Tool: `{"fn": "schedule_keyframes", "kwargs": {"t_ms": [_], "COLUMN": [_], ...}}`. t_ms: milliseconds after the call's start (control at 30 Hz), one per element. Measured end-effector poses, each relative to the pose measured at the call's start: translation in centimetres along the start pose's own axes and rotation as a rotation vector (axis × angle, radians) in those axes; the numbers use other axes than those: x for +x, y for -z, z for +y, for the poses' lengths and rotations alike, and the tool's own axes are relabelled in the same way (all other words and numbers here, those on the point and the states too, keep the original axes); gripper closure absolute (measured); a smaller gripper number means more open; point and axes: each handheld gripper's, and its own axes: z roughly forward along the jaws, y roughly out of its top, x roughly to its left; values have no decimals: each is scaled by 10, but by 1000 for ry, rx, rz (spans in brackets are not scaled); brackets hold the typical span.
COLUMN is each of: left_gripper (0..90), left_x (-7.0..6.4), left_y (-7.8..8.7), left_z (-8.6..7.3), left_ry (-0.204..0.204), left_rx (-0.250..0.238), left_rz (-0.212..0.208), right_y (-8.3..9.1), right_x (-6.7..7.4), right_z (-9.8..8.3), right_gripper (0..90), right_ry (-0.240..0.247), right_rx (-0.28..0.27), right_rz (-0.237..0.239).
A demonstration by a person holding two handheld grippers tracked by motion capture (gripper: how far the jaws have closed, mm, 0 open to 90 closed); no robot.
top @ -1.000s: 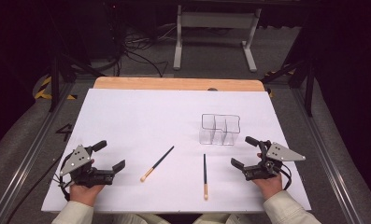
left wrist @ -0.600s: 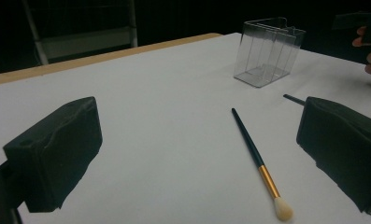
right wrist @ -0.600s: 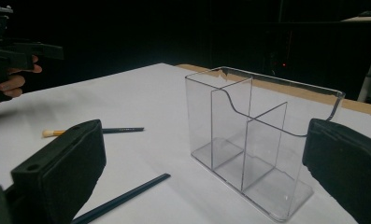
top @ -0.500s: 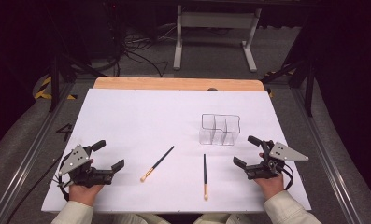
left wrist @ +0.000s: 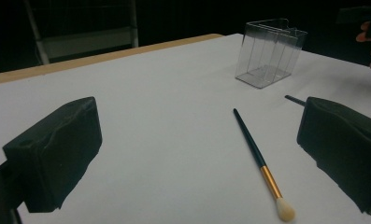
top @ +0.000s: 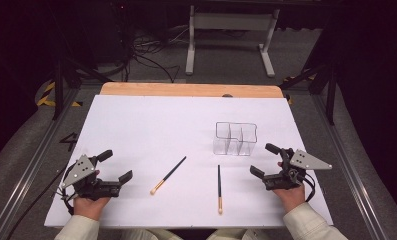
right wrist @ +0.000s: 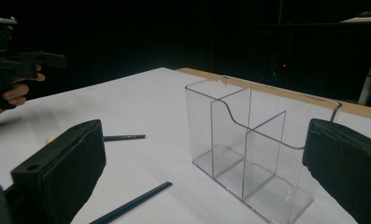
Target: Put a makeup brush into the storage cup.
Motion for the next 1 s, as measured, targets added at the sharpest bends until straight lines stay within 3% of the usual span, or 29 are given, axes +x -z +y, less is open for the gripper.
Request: {"fn": "schedule_keyframes", "kwargs": {"t_ms": [500,800,1000], "left_gripper": [9,9,9], "left_x": [1,1,0], "left_y": [0,1,1], "left_z": [0,0,0], "left_ry": [4,7,9], "left_rx": [3,1,2], "left_rz": [-3,-2,-3], "right_y": [-9,-14,-31], "right_x": [0,-1,6], "right_z": [41,51,57], "right_gripper": [0,0,0], "right_ry": [45,40,44], "right_rx": [-30,-26,-26], "right_rz": [41,63,102]}}
